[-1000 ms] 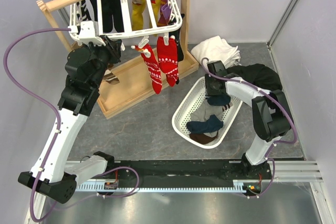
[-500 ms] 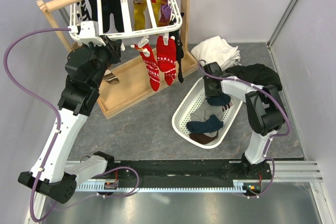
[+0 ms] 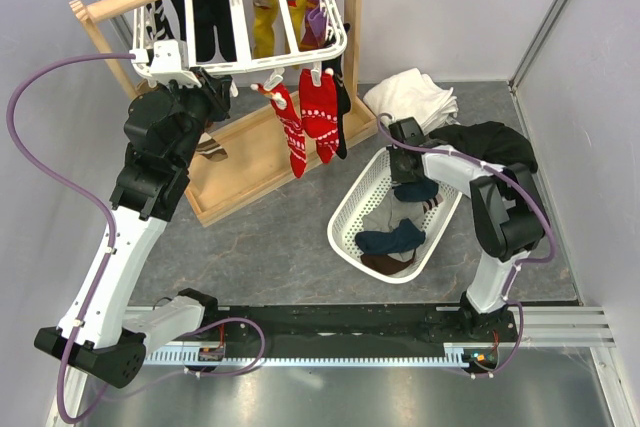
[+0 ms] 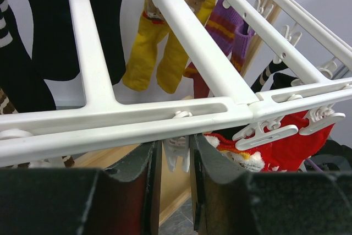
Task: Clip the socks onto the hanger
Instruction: Pick up the sock from the bin.
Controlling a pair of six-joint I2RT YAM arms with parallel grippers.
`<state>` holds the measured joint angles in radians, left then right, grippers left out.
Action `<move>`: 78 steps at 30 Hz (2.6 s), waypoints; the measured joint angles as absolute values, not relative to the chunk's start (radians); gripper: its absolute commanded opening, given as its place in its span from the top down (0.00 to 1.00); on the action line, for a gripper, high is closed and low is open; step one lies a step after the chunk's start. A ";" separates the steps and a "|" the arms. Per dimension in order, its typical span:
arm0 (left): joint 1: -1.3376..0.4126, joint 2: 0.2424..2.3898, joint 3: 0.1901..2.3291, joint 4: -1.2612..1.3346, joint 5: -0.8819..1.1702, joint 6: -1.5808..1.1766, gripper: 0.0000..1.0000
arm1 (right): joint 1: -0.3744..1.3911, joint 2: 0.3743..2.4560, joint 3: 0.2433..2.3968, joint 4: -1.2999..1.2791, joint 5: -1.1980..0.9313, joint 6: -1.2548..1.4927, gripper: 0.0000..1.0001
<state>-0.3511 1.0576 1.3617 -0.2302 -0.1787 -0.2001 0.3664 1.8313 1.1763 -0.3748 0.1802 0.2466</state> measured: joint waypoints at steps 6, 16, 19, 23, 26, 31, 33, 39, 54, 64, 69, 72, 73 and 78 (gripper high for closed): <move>-0.351 1.057 1.362 -0.231 -0.181 -0.200 0.98 | 0.366 1.726 1.163 -0.390 0.120 0.220 1.00; -0.351 1.049 1.362 -0.231 -0.183 -0.196 0.98 | 0.369 1.444 1.122 -0.337 -0.084 0.152 1.00; -0.351 1.046 1.362 -0.232 -0.185 -0.192 0.98 | 0.377 1.475 1.106 -0.329 -0.118 0.149 1.00; -0.351 1.044 1.362 -0.232 -0.185 -0.192 0.98 | 0.395 1.566 1.074 -0.338 -0.123 0.150 1.00; -0.351 1.044 1.362 -0.233 -0.185 -0.192 0.98 | 0.419 1.632 1.069 -0.360 -0.098 0.152 0.98; -0.351 1.044 1.362 -0.233 -0.185 -0.191 0.98 | 0.476 1.703 1.067 -0.366 0.001 0.150 0.89; -0.351 1.044 1.362 -0.233 -0.185 -0.188 0.98 | 0.490 1.713 1.066 -0.358 0.031 0.150 0.85; -0.351 1.044 1.362 -0.233 -0.185 -0.183 0.98 | 0.506 1.724 1.054 -0.324 0.089 0.142 0.72; -0.351 1.044 1.362 -0.234 -0.184 -0.182 0.98 | 0.533 1.762 1.037 -0.246 0.142 0.108 1.00; -0.351 1.044 1.362 -0.238 -0.181 -0.183 0.98 | 0.535 1.427 0.932 -0.238 0.055 0.077 1.00; -0.351 1.044 1.364 -0.248 -0.181 -0.183 0.98 | 0.562 1.225 0.935 -0.187 0.001 0.041 1.00; -0.351 1.044 1.367 -0.253 -0.181 -0.183 0.98 | 0.601 1.157 0.954 -0.175 -0.028 0.014 1.00; -0.351 1.045 1.369 -0.253 -0.181 -0.183 0.98 | 0.616 1.142 0.963 -0.168 -0.035 0.007 1.00; -0.351 1.046 1.383 -0.259 -0.178 -0.183 0.98 | 0.710 1.091 1.011 -0.105 -0.070 -0.022 1.00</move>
<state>-0.3511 1.0462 1.3827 -0.2592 -0.1780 -0.1829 0.7105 1.0912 1.0115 -0.1055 -0.0700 -0.0223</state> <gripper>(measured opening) 0.287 0.009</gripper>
